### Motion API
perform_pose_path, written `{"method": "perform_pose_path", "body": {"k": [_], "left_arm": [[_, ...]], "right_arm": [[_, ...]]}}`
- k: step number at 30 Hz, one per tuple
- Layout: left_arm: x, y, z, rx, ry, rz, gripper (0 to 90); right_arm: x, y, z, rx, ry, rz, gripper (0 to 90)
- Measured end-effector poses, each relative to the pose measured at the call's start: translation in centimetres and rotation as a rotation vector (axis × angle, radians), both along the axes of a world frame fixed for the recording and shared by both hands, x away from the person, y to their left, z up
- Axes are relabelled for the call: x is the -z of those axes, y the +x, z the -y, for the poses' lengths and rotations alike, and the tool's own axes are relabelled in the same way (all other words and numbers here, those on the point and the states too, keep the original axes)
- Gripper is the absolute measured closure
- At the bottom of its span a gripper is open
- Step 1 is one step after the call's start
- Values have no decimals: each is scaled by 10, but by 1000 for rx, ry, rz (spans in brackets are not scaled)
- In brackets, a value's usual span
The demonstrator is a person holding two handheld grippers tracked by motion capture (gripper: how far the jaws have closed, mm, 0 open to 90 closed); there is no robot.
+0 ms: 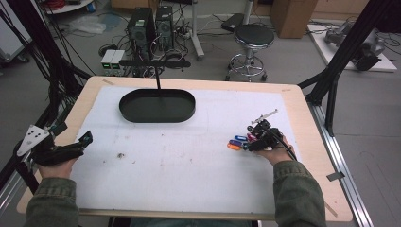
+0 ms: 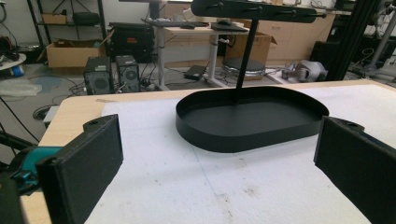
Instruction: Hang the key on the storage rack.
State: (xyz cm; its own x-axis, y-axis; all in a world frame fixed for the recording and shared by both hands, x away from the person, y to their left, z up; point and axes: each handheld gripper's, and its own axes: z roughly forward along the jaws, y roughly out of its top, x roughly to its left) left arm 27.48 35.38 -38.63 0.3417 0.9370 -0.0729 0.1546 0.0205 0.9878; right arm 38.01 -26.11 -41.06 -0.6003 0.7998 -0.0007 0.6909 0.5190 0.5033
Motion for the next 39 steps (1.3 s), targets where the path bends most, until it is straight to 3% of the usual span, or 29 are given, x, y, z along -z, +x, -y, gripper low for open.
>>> {"method": "perform_pose_path", "body": {"k": [3,5,7,13,15,16,19,28,39], "left_arm": [[0,0,0,-1,-2,3,17],[0,0,0,-2,-4,3,17],[0,0,-1,-2,-8,2,17],[0,0,0,1,-8,3,17],[0,0,0,2,-8,4,17],[0,0,0,2,-8,4,17],[0,0,0,2,-12,5,17],[1,0,-1,3,-14,4,17],[1,1,0,5,-12,0,17]], "right_arm": [[1,0,-1,-8,-18,-6,397],[0,0,-1,-16,-27,-6,510],[-1,0,1,-1,-20,-16,555],[1,1,5,16,-7,-52,567],[2,3,4,-5,-33,-62,581],[2,3,4,-5,-33,-62,581],[0,4,4,-27,-62,-62,730],[-2,2,4,-36,-75,-37,761],[-18,-4,8,-41,61,9,761]]}}
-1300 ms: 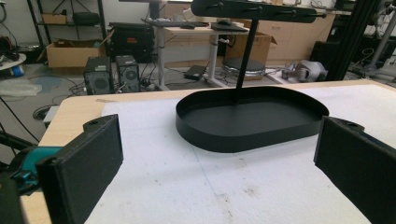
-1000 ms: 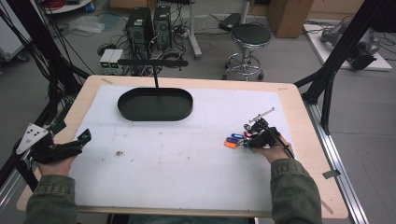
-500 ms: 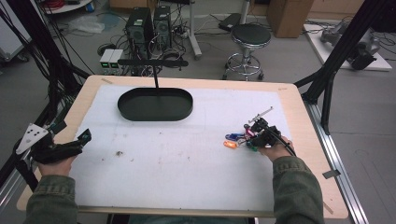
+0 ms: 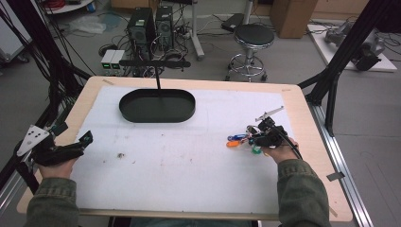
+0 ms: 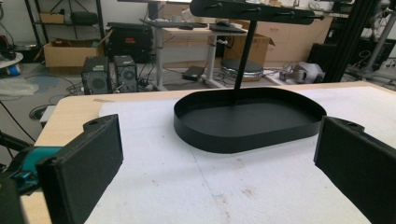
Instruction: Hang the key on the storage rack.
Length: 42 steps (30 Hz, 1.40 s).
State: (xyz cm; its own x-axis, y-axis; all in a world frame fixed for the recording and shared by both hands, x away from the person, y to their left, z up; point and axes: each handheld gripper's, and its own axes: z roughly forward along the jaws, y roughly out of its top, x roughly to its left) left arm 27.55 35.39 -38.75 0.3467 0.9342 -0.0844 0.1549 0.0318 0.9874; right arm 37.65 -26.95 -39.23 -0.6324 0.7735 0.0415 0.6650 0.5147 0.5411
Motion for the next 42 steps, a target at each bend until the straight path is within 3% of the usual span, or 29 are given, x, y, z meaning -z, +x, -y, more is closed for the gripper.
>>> {"method": "perform_pose_path", "body": {"k": [7,14,21,33,42], "left_arm": [[0,1,1,4,-3,-1,17],[0,1,1,6,-4,-3,17],[1,1,1,8,-8,-4,17],[1,2,0,8,-8,-4,17],[1,2,0,9,-17,-3,17]], "right_arm": [[-15,-4,1,-13,69,29,761],[-34,-4,-9,-39,134,85,760],[-51,-1,-21,-76,172,109,760],[-74,5,-41,-134,221,132,760],[-92,11,-61,-184,225,149,760]]}}
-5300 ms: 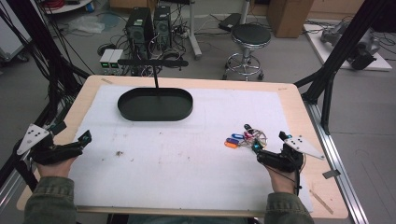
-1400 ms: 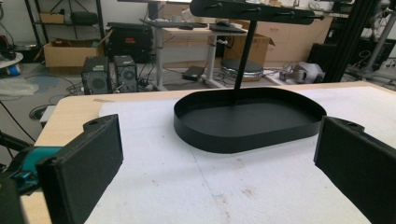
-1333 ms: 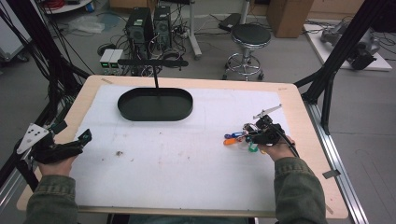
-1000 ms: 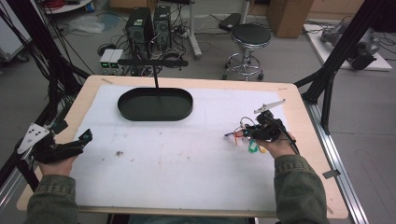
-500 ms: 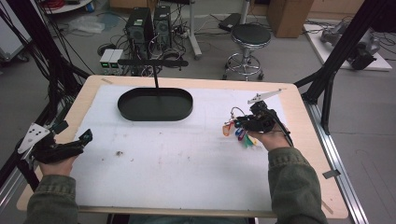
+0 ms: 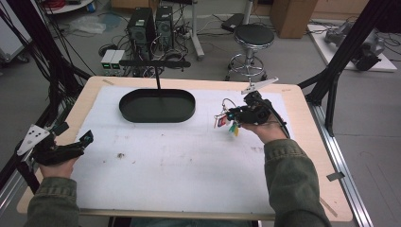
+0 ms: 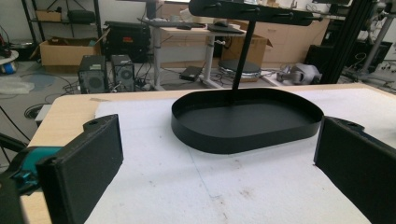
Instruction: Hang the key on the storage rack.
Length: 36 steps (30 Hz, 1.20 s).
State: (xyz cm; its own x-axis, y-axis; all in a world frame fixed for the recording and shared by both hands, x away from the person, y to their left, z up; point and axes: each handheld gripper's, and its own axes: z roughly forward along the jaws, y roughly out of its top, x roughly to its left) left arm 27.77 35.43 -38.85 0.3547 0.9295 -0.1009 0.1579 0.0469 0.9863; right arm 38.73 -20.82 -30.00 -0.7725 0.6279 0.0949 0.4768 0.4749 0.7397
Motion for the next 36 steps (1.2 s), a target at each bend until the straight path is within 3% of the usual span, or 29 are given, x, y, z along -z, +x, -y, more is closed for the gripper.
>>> {"method": "perform_pose_path", "body": {"k": [17,36], "left_arm": [[1,1,-1,2,-2,-4,17],[1,1,-1,2,7,-5,17]], "right_arm": [[-28,17,-33,-49,5,33,758],[-45,44,-57,-66,27,24,758]]}}
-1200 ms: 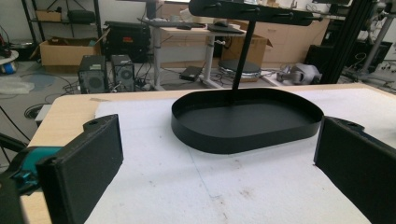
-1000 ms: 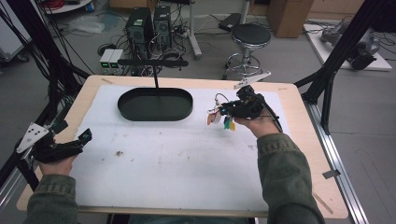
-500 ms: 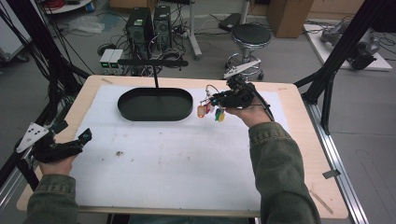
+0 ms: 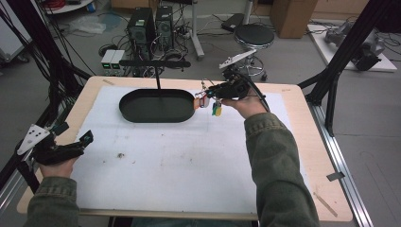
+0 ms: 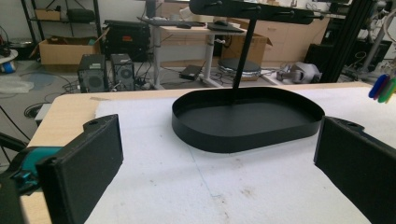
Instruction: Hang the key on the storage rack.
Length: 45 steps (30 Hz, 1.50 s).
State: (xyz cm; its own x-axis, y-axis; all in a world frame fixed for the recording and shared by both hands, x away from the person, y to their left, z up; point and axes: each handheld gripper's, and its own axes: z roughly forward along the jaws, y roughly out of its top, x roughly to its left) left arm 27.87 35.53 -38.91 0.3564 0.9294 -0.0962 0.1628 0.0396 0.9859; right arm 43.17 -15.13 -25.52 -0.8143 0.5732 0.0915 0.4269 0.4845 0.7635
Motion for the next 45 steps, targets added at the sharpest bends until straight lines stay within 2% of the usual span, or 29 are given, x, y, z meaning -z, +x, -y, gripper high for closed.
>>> {"method": "perform_pose_path", "body": {"k": [2,8,10,25,31,35,41,45], "left_arm": [[0,0,0,-1,-4,1,18],[0,1,0,-2,-8,1,17],[0,1,1,1,-5,0,17],[1,4,0,1,-19,7,17],[0,3,-2,-4,-29,9,17],[1,3,0,3,-27,7,17],[1,4,-2,-1,-34,7,17],[1,4,-1,4,-31,9,17]], "right_arm": [[-2,4,-4,-9,-19,1,758],[-6,14,-18,-26,-28,2,758],[-6,19,-23,-29,-49,6,758],[-15,40,-51,-36,-61,20,757],[-14,49,-66,-32,-94,2,756],[-18,58,-77,-36,-118,12,755],[-11,69,-93,-22,-131,6,756],[-4,75,-97,-1,-143,9,757]]}}
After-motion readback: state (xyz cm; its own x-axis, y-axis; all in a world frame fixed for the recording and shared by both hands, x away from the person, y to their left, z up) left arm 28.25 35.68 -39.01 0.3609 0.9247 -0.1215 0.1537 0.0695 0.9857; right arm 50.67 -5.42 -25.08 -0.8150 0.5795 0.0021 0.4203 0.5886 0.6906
